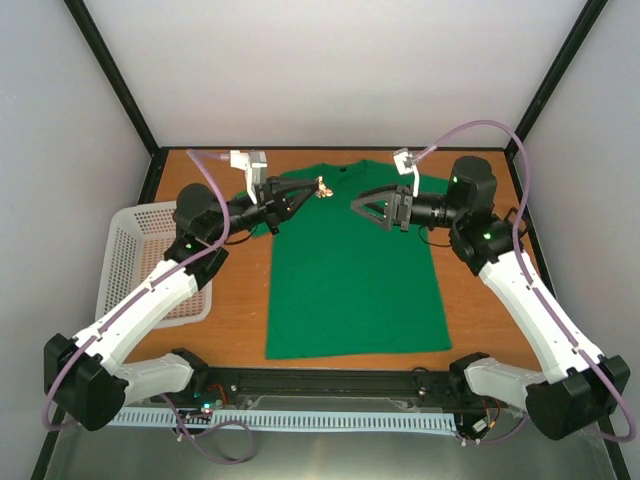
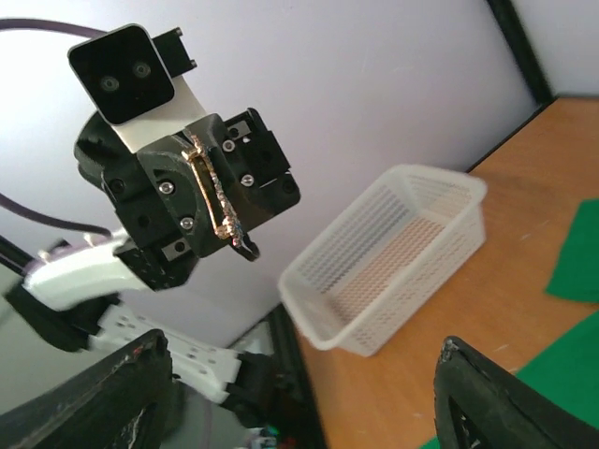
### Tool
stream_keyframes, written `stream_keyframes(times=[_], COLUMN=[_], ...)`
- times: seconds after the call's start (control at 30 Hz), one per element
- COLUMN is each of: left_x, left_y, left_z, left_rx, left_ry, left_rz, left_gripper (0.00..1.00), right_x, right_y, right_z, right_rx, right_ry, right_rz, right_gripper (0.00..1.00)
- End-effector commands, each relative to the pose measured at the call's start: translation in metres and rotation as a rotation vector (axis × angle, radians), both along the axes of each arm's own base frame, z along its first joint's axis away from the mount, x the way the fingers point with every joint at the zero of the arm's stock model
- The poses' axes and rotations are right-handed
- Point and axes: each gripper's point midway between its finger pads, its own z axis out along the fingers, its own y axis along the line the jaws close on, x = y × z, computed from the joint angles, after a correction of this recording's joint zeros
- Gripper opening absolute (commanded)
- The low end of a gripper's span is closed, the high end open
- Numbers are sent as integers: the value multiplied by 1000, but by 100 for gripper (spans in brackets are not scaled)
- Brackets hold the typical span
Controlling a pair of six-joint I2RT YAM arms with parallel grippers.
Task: Pin the brooch onto the clothing
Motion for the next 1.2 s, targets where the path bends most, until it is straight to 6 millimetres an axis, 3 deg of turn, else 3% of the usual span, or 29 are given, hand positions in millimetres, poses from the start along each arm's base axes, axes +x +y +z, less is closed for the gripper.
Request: stream_keyframes(times=[0.0,0.1,0.2,0.37,0.57,0.77,0.9,1.0,1.17], left_x=[-46,-66,-64,-53,-39,-27,-15,-19,-33], left_y=[4,6,5,-2,-2,-5,-4,-5,-8], left_z=[20,22,25,19,19,18,26,22,4], left_rx=[-7,24,93,244,346,365,333,299,331], left_ry=[-371,-575,-708,-880,-1045,-1049,-929,-848,-814], left_rz=[-90,-109,-62,-22,73,101,130,73,-47], left_gripper=[1,1,1,1,1,1,1,1,1], right_x=[-3,-7,-9,16,18,18,26,28,3], right_y=[-13,-17,-15,-1,8,17,14,10,15], right_z=[1,18,26,39,49,50,47,40,31], right_rx=[-53,-5,13,37,50,75,-2,-63,-85], right_ry=[-320,-538,-651,-518,-547,-525,-584,-630,-716], right_rz=[-97,-150,-151,-130,-98,-59,-111,-130,49], right_gripper=[72,72,72,72,74,75,74,73,59])
